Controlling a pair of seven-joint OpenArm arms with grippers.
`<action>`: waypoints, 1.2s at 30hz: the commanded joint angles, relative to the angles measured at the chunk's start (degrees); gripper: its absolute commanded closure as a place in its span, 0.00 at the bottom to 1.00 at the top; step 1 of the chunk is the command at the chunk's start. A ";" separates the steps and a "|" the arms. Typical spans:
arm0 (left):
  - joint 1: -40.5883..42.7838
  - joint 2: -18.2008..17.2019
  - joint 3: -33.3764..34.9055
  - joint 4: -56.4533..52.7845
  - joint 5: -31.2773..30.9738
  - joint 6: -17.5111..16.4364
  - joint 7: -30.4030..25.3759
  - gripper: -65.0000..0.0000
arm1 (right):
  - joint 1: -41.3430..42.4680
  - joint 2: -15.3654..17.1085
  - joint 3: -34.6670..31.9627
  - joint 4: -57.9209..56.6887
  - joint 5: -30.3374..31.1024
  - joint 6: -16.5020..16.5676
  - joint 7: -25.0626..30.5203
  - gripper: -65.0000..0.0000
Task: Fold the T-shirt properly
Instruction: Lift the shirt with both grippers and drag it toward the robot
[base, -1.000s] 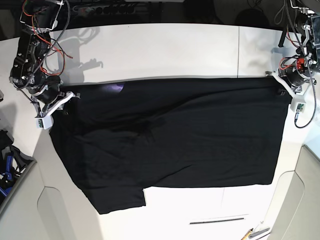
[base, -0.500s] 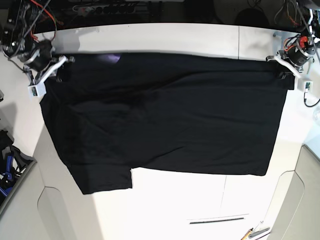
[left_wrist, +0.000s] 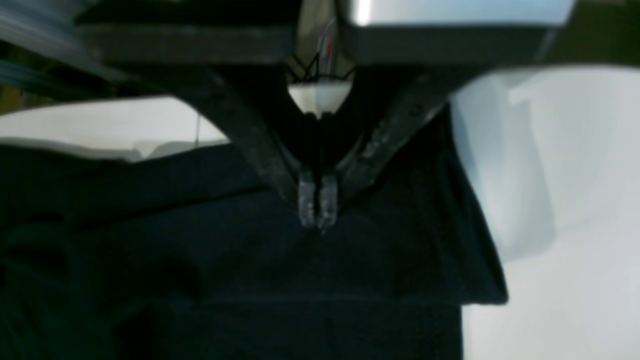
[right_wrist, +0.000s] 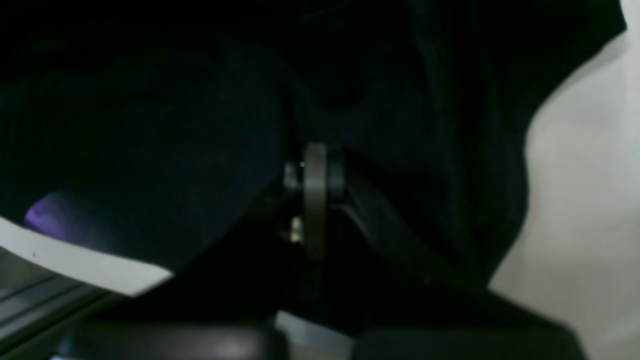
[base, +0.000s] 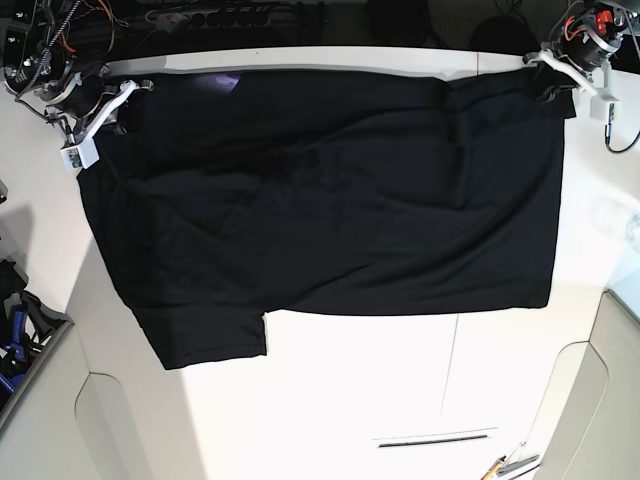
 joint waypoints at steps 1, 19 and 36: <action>1.40 -0.35 -0.79 0.26 2.47 0.92 2.64 1.00 | -0.20 0.79 0.28 0.66 -0.35 -0.02 -1.22 1.00; -1.25 -0.37 -6.27 0.26 2.45 0.92 0.70 1.00 | 0.04 0.76 3.17 0.66 4.96 -0.04 -2.67 1.00; -4.37 -0.50 -8.04 3.06 -2.89 0.31 6.32 1.00 | 0.13 0.76 3.17 5.29 5.20 -0.24 -4.00 1.00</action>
